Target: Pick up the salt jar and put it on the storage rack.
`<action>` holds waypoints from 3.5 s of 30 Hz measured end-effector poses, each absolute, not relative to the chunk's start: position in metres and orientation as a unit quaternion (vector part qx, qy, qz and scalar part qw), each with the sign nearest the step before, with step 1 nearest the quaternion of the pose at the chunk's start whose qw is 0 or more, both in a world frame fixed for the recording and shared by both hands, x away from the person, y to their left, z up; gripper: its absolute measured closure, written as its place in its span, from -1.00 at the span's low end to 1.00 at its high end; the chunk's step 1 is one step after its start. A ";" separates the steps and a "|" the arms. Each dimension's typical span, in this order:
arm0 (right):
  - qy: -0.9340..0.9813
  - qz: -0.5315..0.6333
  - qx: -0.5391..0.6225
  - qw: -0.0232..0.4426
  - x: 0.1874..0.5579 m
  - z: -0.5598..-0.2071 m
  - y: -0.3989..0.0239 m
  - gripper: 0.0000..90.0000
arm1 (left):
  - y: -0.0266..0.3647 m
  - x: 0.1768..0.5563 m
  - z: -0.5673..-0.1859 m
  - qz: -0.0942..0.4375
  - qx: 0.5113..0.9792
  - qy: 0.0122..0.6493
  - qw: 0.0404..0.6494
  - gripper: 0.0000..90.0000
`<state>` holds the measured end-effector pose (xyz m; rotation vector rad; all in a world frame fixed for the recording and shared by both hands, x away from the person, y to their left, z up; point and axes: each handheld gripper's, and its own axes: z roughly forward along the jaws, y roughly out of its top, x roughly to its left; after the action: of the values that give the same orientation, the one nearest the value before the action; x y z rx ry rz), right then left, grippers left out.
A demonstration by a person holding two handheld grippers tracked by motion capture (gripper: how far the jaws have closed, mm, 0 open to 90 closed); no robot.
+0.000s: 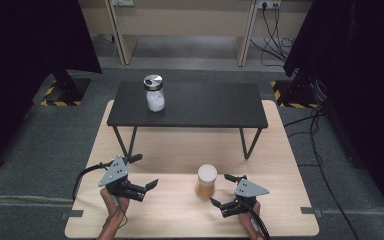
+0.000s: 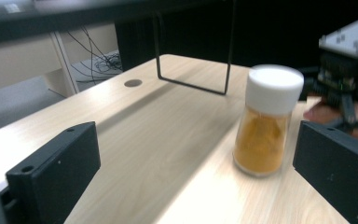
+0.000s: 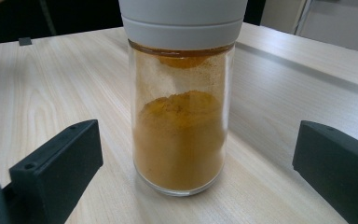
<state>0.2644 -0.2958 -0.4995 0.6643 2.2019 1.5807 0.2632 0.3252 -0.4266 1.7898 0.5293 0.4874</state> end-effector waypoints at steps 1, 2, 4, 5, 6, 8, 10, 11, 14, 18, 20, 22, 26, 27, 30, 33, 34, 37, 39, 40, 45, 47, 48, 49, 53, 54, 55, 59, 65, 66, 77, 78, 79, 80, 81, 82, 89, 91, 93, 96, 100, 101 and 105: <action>0.777 0.557 0.234 0.175 0.264 -0.499 -0.296 -0.97 | 0.324 0.263 -0.431 0.207 0.765 0.228 0.565 -1.00; 0.777 0.557 0.234 0.175 0.264 -0.499 -0.296 -0.97 | 0.324 0.263 -0.436 0.205 0.767 0.230 0.563 -1.00; 0.777 0.557 0.234 0.175 0.264 -0.499 -0.296 -0.97 | 0.324 0.264 -0.446 0.198 0.769 0.232 0.562 -1.00; 0.777 0.557 0.234 0.175 0.264 -0.499 -0.295 -0.97 | 0.325 0.265 -0.451 0.198 0.770 0.230 0.562 -1.00; 0.777 0.557 0.234 0.175 0.264 -0.499 -0.295 -0.97 | 0.325 0.266 -0.457 0.197 0.772 0.223 0.561 -1.00; 0.777 0.557 0.235 0.175 0.264 -0.499 -0.295 -0.97 | 0.327 0.269 -0.464 0.196 0.775 0.214 0.561 -0.99; 0.776 0.558 0.236 0.174 0.264 -0.500 -0.296 -0.97 | 0.324 0.274 -0.472 0.189 0.782 0.217 0.552 -0.99; 0.776 0.559 0.236 0.174 0.264 -0.500 -0.296 -0.97 | 0.323 0.275 -0.474 0.187 0.784 0.215 0.551 -0.98; 0.776 0.558 0.236 0.174 0.264 -0.500 -0.296 -0.97 | 0.322 0.279 -0.481 0.184 0.791 0.210 0.544 -0.96; 0.776 0.558 0.235 0.175 0.264 -0.500 -0.296 -0.97 | 0.320 0.280 -0.489 0.178 0.797 0.217 0.535 -0.95; 0.777 0.558 0.235 0.175 0.264 -0.500 -0.296 -0.97 | 0.323 0.280 -0.491 0.178 0.791 0.215 0.544 -0.95; 0.777 0.557 0.234 0.176 0.264 -0.500 -0.295 -0.97 | 0.325 0.282 -0.492 0.168 0.790 0.225 0.545 -0.96; 0.777 0.556 0.236 0.176 0.263 -0.499 -0.295 -0.97 | 0.326 0.286 -0.493 0.160 0.791 0.225 0.547 -0.96; 0.777 0.557 0.236 0.176 0.263 -0.499 -0.295 -0.97 | 0.325 0.288 -0.492 0.155 0.792 0.227 0.545 -0.96; 0.775 0.557 0.239 0.177 0.262 -0.500 -0.295 -0.97 | 0.323 0.287 -0.491 0.157 0.795 0.232 0.538 -0.95; 0.775 0.557 0.239 0.177 0.262 -0.500 -0.295 -0.97 | 0.323 0.288 -0.491 0.153 0.798 0.232 0.535 -0.95; 0.776 0.556 0.240 0.177 0.262 -0.499 -0.295 -0.97 | 0.323 0.288 -0.491 0.153 0.798 0.232 0.534 -0.95; 0.775 0.557 0.240 0.178 0.262 -0.500 -0.295 -0.97 | 0.322 0.290 -0.490 0.147 0.801 0.235 0.531 -0.95; 0.775 0.556 0.240 0.177 0.263 -0.499 -0.295 -0.97 | 0.322 0.290 -0.490 0.147 0.801 0.235 0.531 -0.95; 0.775 0.557 0.240 0.177 0.263 -0.500 -0.295 -0.97 | 0.323 0.290 -0.490 0.146 0.800 0.234 0.532 -0.95; 0.774 0.558 0.241 0.176 0.263 -0.500 -0.296 -0.97 | 0.322 0.290 -0.490 0.146 0.801 0.235 0.530 -0.95; 0.774 0.558 0.241 0.176 0.263 -0.500 -0.296 -0.97 | 0.322 0.291 -0.489 0.145 0.801 0.235 0.530 -0.95; 0.774 0.558 0.241 0.176 0.263 -0.500 -0.296 -0.97 | 0.322 0.291 -0.489 0.145 0.801 0.235 0.530 -0.95; 0.775 0.558 0.241 0.176 0.263 -0.500 -0.295 -0.97 | 0.322 0.291 -0.489 0.145 0.802 0.235 0.530 -0.95; 0.773 0.559 0.243 0.176 0.263 -0.500 -0.296 -0.97 | 0.322 0.291 -0.489 0.144 0.802 0.236 0.530 -0.95; 0.773 0.559 0.243 0.176 0.263 -0.500 -0.296 -0.97 | 0.322 0.291 -0.489 0.144 0.802 0.236 0.530 -0.95; 0.772 0.560 0.243 0.176 0.263 -0.501 -0.296 -0.97 | 0.322 0.291 -0.489 0.143 0.802 0.237 0.530 -0.95; 0.773 0.559 0.241 0.177 0.263 -0.500 -0.296 -0.97 | 0.322 0.291 -0.489 0.143 0.802 0.238 0.529 -0.95; 0.772 0.560 0.243 0.177 0.263 -0.501 -0.296 -0.97 | 0.322 0.291 -0.489 0.142 0.802 0.239 0.529 -0.95; 0.772 0.560 0.243 0.177 0.263 -0.501 -0.296 -0.97 | 0.322 0.291 -0.489 0.143 0.802 0.238 0.529 -0.95; 0.772 0.561 0.241 0.176 0.264 -0.501 -0.296 -0.97 | 0.322 0.292 -0.489 0.141 0.802 0.240 0.528 -0.95; 0.772 0.561 0.241 0.176 0.264 -0.501 -0.296 -0.97 | 0.322 0.292 -0.489 0.141 0.802 0.239 0.528 -0.95; 0.773 0.561 0.240 0.176 0.264 -0.501 -0.296 -0.97 | 0.322 0.292 -0.489 0.142 0.802 0.239 0.529 -0.95; 0.773 0.560 0.240 0.176 0.264 -0.501 -0.296 -0.97 | 0.322 0.292 -0.489 0.142 0.802 0.239 0.528 -0.95; 0.773 0.560 0.240 0.176 0.264 -0.501 -0.296 -0.97 | 0.322 0.292 -0.489 0.142 0.802 0.239 0.528 -0.95; 0.773 0.560 0.240 0.176 0.264 -0.501 -0.296 -0.97 | 0.322 0.292 -0.489 0.141 0.802 0.240 0.528 -0.95; 0.773 0.560 0.240 0.175 0.264 -0.501 -0.296 -0.97 | 0.322 0.292 -0.489 0.141 0.802 0.240 0.528 -0.95; 0.773 0.560 0.240 0.175 0.264 -0.500 -0.296 -0.97 | 0.322 0.292 -0.489 0.141 0.802 0.240 0.528 -0.95; 0.773 0.561 0.239 0.175 0.265 -0.501 -0.296 -0.97 | 0.322 0.293 -0.489 0.141 0.802 0.240 0.528 -0.95; 0.773 0.561 0.239 0.175 0.265 -0.501 -0.297 -0.97 | 0.322 0.293 -0.489 0.141 0.802 0.240 0.528 -0.95; 0.773 0.561 0.238 0.174 0.265 -0.501 -0.296 -0.97 | 0.322 0.292 -0.489 0.142 0.802 0.240 0.529 -0.95; 0.774 0.561 0.238 0.175 0.265 -0.501 -0.296 -0.97 | 0.322 0.292 -0.489 0.142 0.802 0.240 0.529 -0.95; 0.772 0.562 0.238 0.176 0.264 -0.501 -0.297 -0.97 | 0.322 0.293 -0.489 0.141 0.802 0.241 0.528 -0.95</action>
<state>0.2641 -0.2965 -0.5013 0.6735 2.1869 1.5914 0.2927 0.3217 -0.4886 1.9160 0.5748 0.3371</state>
